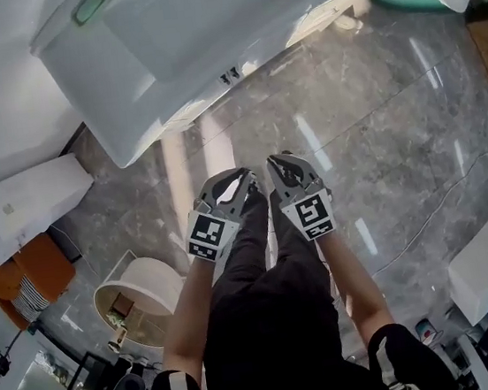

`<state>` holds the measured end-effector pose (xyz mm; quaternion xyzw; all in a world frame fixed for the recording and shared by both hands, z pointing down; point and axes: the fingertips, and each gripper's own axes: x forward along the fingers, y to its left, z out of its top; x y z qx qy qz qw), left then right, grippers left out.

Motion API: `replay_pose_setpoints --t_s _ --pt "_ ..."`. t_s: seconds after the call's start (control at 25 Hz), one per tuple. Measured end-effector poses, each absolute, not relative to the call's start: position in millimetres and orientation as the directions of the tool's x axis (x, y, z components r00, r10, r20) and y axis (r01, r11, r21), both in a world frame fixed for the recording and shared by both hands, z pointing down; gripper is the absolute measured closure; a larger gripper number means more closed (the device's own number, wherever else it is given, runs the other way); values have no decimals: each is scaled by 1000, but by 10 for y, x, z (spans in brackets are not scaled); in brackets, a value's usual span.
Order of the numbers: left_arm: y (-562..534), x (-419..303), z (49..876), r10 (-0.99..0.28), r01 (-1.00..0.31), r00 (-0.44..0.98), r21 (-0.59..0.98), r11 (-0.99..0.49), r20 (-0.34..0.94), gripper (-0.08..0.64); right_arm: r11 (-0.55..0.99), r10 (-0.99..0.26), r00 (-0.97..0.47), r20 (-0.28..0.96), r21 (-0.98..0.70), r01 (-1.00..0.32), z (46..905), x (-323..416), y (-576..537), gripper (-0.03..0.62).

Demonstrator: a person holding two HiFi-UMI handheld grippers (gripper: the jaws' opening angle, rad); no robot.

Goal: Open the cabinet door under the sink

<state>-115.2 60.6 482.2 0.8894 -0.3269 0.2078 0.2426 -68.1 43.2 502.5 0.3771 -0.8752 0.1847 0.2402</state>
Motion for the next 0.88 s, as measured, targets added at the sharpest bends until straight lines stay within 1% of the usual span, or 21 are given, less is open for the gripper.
replay_pose_setpoints --t_s 0.12,0.28,0.44,0.56,0.64,0.88 --pt "487 -1136 5354 -484 -699 675 271 -662 558 522 626 -573 -583 575 -152 -765 5636 -633 194 520" --pt "387 -1146 5955 -493 -717 661 283 -637 566 522 593 -596 -549 586 -140 -793 6367 -583 -141 520" --pt "362 -1068 6428 -464 -690 667 248 -680 582 522 590 -614 -533 582 -111 -800 6874 -669 -437 520" --pt "247 -1056 6616 -463 -685 673 251 -684 577 522 578 -641 -521 564 -91 -811 7063 -795 -683 518" --pt "139 -1065 6661 -475 -692 669 246 -679 571 522 568 -659 -514 549 -84 -819 7118 -883 -851 498" --pt "-72 -1080 6693 -504 -709 668 263 -654 547 522 506 -724 -462 512 -60 -860 7054 -988 -1405 476"
